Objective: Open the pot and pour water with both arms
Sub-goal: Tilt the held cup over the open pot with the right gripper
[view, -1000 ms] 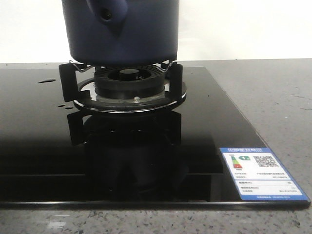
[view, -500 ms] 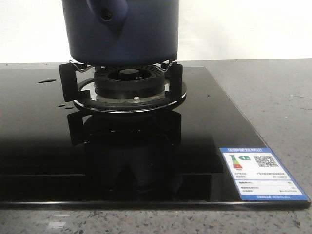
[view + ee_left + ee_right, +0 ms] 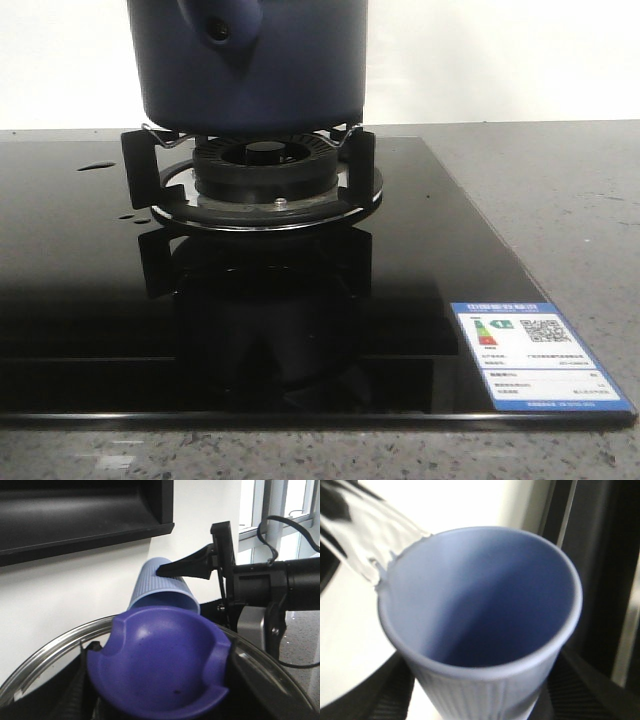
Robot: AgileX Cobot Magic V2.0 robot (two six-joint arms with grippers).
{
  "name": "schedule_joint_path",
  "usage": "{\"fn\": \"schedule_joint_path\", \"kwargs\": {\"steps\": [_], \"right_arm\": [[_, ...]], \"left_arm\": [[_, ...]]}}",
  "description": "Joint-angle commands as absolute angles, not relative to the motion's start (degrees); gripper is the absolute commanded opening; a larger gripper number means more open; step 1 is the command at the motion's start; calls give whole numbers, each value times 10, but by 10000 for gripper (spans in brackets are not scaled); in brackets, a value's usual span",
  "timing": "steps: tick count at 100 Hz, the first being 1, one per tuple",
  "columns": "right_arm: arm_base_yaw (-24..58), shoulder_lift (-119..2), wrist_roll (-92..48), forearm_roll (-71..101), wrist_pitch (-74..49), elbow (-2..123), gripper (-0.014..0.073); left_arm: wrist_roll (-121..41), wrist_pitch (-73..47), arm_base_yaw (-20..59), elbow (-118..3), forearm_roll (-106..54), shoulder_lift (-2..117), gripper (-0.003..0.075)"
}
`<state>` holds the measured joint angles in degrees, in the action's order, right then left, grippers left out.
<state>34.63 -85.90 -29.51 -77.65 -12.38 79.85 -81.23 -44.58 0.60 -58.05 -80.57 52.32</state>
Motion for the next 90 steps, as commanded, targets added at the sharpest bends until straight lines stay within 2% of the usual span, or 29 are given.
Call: {"fn": "schedule_joint_path", "kwargs": {"steps": [1,22,47,73,90], "right_arm": [[346,-836,-297,-858,-106,821,161],[346,-836,-297,-977,-110,821,161],[346,-836,-280,-983,-116,821,161],[347,-836,-27,-847,-182,821,161],[380,-828,102,-807,-314,821,161]], "left_arm": [[-805,-430,12,-598,-857,517,274],[-805,-430,12,-598,-857,517,274],[-805,-430,12,-598,-857,517,274],[-805,-428,12,-598,-857,517,274],[-805,-421,29,-598,-857,530,274]]}}
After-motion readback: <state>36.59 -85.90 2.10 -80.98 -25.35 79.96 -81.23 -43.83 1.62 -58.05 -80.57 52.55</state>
